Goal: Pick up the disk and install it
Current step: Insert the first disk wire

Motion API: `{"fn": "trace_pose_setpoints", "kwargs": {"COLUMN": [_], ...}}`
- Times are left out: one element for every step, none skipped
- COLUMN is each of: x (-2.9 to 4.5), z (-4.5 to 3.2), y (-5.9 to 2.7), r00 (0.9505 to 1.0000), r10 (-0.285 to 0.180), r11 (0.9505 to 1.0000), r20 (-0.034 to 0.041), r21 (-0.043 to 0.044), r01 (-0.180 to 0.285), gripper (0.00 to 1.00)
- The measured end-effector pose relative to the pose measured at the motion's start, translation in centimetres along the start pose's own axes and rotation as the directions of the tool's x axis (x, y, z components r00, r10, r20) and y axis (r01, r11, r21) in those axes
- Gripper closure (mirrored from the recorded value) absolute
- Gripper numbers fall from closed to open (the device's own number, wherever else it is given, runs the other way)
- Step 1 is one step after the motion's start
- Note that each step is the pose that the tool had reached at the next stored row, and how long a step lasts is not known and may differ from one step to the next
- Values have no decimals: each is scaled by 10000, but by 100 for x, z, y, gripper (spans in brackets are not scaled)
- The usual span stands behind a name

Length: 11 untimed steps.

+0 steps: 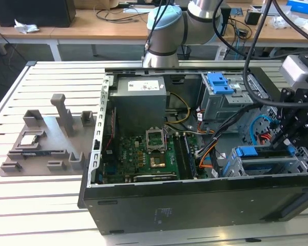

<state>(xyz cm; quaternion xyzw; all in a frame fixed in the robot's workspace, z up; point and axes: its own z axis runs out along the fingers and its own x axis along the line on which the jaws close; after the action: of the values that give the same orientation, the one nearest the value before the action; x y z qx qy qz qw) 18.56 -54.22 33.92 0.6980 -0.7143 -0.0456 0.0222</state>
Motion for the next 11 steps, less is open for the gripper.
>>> {"fn": "trace_pose_setpoints", "kwargs": {"x": [0,0,0,0,1,1,1,1,2,1,1], "z": [-1,-1,1,4,14,23,30,34,37,38,44], "y": [0,0,0,0,-1,-2,-3,-3,-4,-4,-4], "r00": [10000,10000,10000,10000,10000,10000,10000,10000,10000,10000,10000], "r10": [1,0,1,1,1,0,0,1,0,0,0], "r11": [10000,10000,10000,10000,10000,10000,10000,10000,10000,10000,10000], "r20": [-3,-4,-5,-6,-5,-4,-7,-9,-5,-5,5], "r21": [1,1,1,1,1,0,0,1,0,0,-3], "r01": [-1,0,-1,-1,-1,0,0,-1,0,0,0], "gripper": [83,83,83,83,83,83,83,83,83,83,83]}}
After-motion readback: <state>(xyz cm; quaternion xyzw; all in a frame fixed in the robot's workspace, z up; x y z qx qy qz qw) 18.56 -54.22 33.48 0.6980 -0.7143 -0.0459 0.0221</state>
